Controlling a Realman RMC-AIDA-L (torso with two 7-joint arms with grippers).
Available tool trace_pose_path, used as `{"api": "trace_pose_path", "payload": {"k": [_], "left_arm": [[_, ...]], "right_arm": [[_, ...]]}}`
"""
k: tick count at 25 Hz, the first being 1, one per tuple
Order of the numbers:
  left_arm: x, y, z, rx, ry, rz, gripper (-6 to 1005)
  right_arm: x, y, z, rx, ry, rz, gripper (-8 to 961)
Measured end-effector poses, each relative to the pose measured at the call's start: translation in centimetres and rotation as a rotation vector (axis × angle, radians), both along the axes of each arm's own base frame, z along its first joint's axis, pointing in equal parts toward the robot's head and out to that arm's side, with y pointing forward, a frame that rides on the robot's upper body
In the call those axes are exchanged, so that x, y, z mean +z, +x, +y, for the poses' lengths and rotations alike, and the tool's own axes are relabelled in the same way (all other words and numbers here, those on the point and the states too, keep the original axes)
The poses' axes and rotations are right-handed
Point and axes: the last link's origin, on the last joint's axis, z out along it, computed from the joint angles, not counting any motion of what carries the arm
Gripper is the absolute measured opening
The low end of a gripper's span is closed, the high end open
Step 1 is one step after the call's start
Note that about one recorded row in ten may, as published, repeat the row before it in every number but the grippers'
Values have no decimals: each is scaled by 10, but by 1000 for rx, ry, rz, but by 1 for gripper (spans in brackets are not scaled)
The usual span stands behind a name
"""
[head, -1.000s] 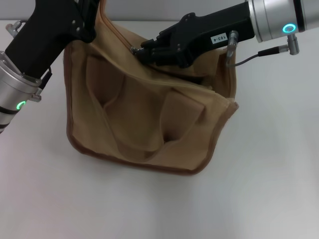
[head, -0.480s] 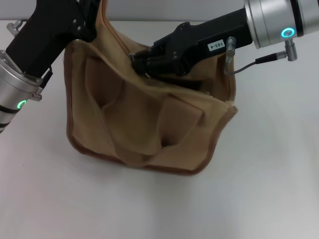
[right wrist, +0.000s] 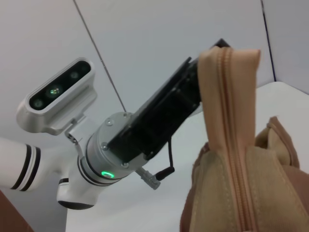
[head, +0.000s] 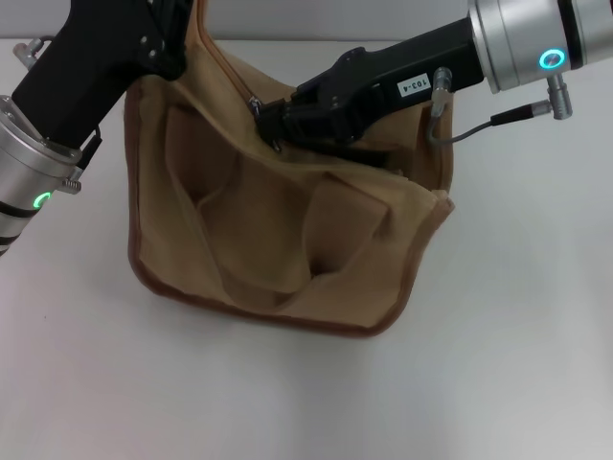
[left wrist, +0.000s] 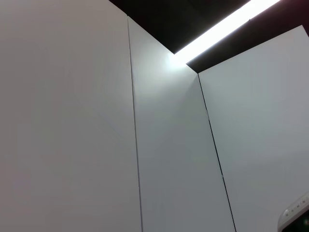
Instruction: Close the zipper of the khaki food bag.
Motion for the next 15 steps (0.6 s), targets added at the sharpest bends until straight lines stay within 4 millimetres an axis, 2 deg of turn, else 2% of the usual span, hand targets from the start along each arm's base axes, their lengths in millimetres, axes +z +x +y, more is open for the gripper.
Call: {"api": "trace_pose_path", "payload": {"k": [3,15], "left_arm": [[0,0,0,-1,0,-1,19],[0,1,0,-4,-2,-2,21]], "right_arm": [[-1,2,0,-9,-3,0,64],[-3,-1,3,-97,-36,4,99]]}}
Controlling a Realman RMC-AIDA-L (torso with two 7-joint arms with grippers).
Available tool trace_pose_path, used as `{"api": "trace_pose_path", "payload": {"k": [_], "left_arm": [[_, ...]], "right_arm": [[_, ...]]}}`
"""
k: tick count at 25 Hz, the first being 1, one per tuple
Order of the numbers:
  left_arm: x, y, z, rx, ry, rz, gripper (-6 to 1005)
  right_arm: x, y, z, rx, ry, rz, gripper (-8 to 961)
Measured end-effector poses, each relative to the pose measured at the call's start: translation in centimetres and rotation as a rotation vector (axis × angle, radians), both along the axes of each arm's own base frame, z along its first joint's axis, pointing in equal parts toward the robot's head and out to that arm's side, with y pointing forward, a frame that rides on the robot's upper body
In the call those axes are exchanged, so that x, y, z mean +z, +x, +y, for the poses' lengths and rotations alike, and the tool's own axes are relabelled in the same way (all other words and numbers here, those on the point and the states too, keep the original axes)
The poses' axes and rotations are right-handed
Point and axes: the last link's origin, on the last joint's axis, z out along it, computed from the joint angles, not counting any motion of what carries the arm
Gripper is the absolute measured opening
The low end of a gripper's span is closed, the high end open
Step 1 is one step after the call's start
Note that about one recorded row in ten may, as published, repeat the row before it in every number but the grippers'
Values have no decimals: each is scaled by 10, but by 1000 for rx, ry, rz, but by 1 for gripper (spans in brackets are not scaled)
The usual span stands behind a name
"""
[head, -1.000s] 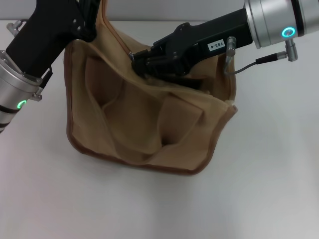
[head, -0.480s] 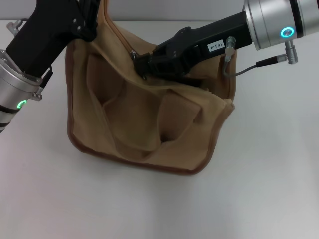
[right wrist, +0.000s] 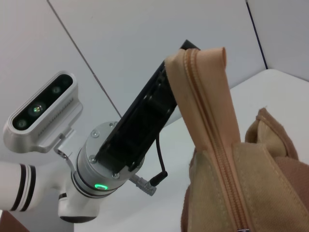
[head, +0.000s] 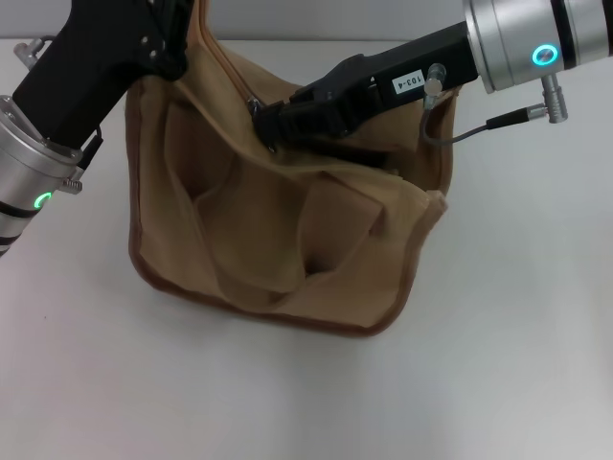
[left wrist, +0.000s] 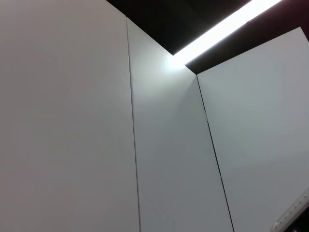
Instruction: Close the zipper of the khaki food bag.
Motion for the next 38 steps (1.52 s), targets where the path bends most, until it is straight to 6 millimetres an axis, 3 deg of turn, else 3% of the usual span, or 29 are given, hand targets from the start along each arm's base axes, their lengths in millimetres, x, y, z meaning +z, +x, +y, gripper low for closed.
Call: {"api": "trace_pose_path", "payload": {"k": [7,12,23,29,38], "left_arm": [[0,0,1,3,1,1,23],[0,0,1,5,3,-1,24],[0,0,1,8,7,0,26],[0,0,2,10,10,-2,28],[0,0,1,8,7,-4,30]], "right_arm": [[0,0,1,-51,-23,-2,109],[0,0,1,-71,-38,-7,202],[-3,-5,1,-135,-78,-14,204],[3,-2,4,-181,-82,-31,59],[3,5,7,-206,-74,-56,50]]}}
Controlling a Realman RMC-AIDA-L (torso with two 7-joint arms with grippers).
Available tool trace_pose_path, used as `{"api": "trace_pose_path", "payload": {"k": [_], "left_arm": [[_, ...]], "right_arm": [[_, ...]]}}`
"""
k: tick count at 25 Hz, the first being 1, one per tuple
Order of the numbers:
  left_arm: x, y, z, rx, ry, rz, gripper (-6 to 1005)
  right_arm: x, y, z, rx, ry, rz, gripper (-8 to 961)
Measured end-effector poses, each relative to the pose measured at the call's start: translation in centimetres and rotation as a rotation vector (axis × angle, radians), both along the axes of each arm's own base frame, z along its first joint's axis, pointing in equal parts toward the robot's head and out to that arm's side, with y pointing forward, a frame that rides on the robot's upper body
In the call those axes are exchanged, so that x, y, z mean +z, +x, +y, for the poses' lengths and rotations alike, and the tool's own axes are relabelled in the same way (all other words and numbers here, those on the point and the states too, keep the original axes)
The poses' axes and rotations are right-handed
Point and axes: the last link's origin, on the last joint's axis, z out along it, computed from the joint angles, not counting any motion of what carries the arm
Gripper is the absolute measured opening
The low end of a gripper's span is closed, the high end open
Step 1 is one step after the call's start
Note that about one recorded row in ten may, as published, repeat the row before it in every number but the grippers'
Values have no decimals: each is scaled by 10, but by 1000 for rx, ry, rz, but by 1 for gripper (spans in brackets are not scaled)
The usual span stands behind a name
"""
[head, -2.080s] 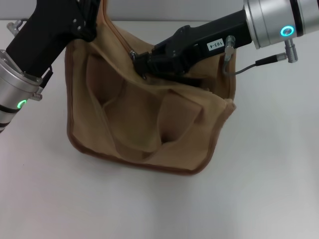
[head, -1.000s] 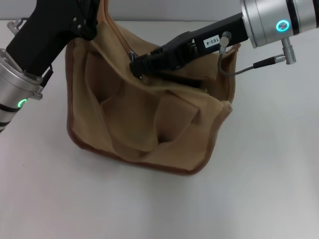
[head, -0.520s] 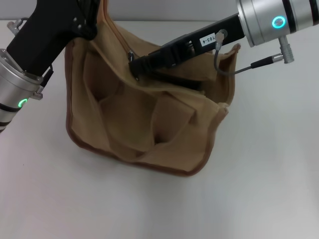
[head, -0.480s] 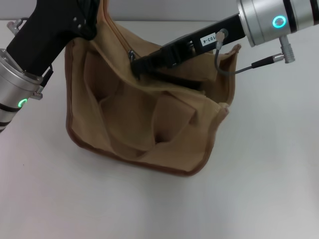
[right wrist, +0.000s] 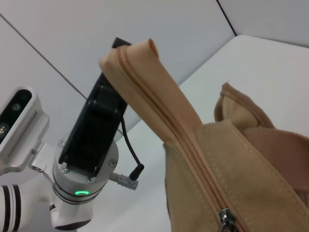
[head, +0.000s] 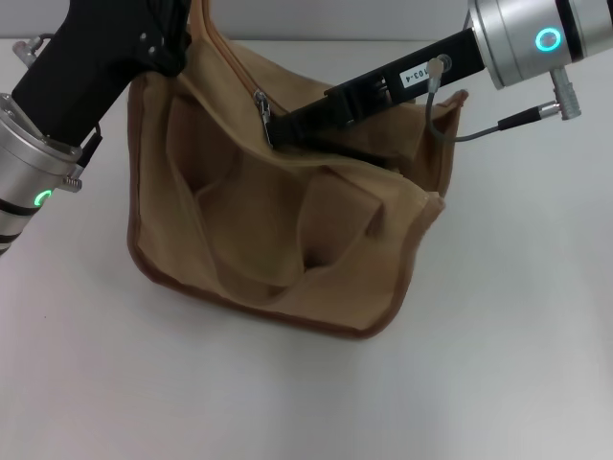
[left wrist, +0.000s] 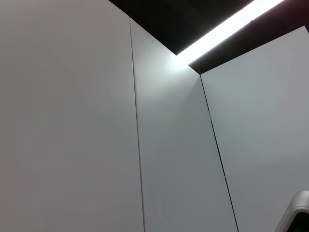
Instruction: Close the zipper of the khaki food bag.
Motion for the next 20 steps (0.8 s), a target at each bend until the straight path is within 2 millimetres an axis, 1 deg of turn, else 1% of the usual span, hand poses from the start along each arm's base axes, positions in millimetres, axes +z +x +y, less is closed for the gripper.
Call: {"api": "trace_pose_path", "payload": {"k": [10,15,20], "left_arm": [[0,0,0,-3,-3,1,32],[-1,1,0,-4,-4,2,33],[-1,1,0,-9,-6,1,34]], "right_arm": [[0,-6,-1,14,-11,25,168],[2,-9,-2,16,-22,50,255],[-1,-7,-1,3,-30,49,254]]}}
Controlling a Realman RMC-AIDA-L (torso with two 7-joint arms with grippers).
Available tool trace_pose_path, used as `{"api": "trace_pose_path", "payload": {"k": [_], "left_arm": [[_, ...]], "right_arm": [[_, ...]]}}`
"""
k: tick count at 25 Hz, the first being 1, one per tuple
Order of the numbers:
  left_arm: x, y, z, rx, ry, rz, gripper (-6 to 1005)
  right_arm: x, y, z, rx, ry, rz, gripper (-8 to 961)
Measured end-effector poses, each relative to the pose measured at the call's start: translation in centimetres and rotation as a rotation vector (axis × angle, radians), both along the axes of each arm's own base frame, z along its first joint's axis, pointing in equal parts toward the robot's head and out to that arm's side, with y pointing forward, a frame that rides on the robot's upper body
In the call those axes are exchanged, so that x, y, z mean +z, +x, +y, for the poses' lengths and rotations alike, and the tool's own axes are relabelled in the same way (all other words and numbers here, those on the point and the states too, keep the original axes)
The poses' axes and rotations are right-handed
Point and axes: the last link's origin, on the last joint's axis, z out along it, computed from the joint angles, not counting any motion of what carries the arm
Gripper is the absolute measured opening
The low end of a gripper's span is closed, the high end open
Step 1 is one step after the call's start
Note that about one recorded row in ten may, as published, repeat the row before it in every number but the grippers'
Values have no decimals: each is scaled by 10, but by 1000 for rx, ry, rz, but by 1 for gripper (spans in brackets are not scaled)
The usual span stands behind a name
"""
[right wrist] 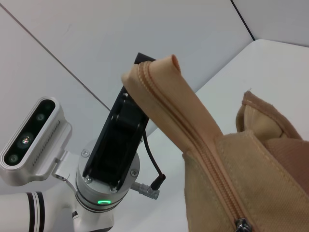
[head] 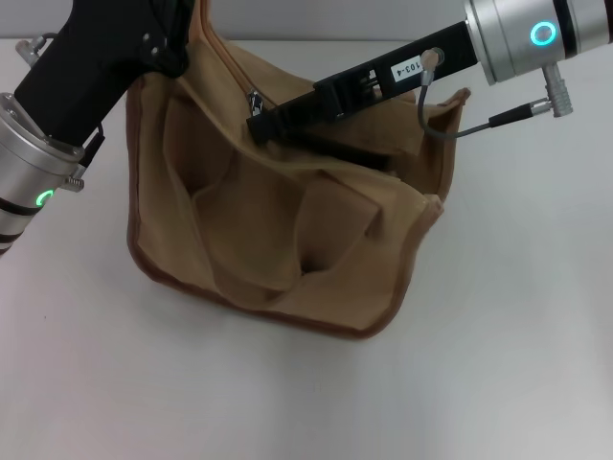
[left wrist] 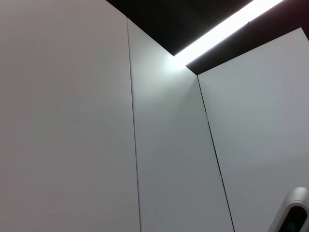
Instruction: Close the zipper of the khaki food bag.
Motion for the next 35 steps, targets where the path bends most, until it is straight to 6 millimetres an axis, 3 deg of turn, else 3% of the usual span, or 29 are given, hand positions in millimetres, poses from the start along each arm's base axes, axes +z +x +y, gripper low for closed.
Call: {"api": "trace_pose_path", "payload": {"k": [9,18,35], "left_arm": [[0,1,1,-1,-2,2,37],[-2,2,1,-2,-6,1,39],[-2,4,2,-12,-3,1,42]], "right_arm": [[0,0,-2,-14,-23,1,318],[10,5,0,-112,-67,36,324],[7,2,4,-204,-107,60,324]]}}
